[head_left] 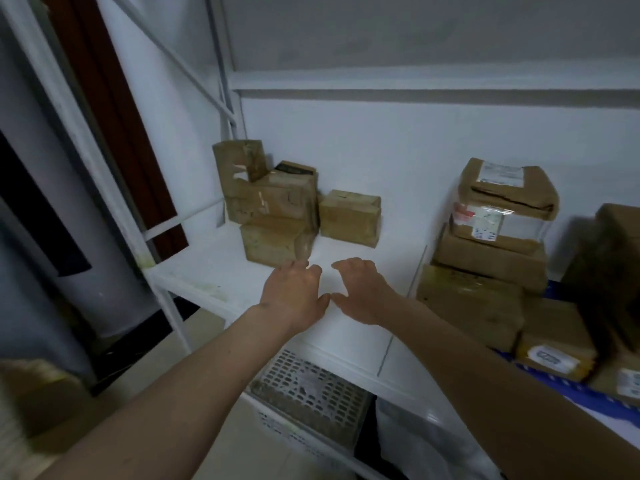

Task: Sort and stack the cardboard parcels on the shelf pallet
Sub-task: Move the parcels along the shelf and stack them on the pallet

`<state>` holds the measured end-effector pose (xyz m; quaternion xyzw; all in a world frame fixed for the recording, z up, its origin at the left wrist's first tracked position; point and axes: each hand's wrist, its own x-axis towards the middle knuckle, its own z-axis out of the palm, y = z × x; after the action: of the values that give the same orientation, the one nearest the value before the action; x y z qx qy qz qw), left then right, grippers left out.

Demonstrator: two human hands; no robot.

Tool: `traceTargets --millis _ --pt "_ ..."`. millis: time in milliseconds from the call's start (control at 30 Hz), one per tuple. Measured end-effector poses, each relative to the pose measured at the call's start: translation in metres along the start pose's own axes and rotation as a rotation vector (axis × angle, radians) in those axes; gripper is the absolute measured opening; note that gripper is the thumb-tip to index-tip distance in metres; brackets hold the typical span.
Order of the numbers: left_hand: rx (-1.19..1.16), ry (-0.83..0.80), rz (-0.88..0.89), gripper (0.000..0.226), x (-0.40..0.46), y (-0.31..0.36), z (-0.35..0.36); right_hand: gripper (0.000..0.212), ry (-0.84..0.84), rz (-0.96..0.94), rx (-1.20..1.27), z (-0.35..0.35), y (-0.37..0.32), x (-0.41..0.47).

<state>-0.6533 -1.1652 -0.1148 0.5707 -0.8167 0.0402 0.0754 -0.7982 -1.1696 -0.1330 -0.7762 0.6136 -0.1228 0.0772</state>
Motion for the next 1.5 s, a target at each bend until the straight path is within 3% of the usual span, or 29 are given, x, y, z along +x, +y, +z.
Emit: traceTargets --millis 267,533,833,1033,1233,1333,1500 --pt "-0.068 -0.081 -0.048 0.06 0.004 -0.091 0.018 0.06 -0.088 0.034 0.056 0.04 -0.065 0.052" --pt "-0.122 -0.068 -0.059 0.059 0.039 -0.13 0.036 0.062 -0.101 0.118 0.018 0.055 -0.063 0.103" --pt "-0.246 -0.099 0.04 0.048 0.147 -0.104 0.058 0.063 -0.045 0.269 0.048 0.05 0.015 0.172" --pt "-0.405 -0.231 0.016 0.075 0.246 -0.065 0.092 0.071 0.018 0.453 0.024 0.025 0.098 0.233" --pt "-0.399 -0.328 0.011 0.082 0.298 -0.054 0.128 0.082 0.015 0.548 0.033 0.018 0.149 0.29" --pt "-0.425 -0.414 0.014 0.086 0.306 -0.054 0.14 0.078 -0.032 0.56 0.034 0.025 0.158 0.302" --pt "-0.485 -0.427 0.015 0.082 0.309 -0.053 0.144 0.052 0.017 0.535 -0.108 0.034 0.16 0.298"
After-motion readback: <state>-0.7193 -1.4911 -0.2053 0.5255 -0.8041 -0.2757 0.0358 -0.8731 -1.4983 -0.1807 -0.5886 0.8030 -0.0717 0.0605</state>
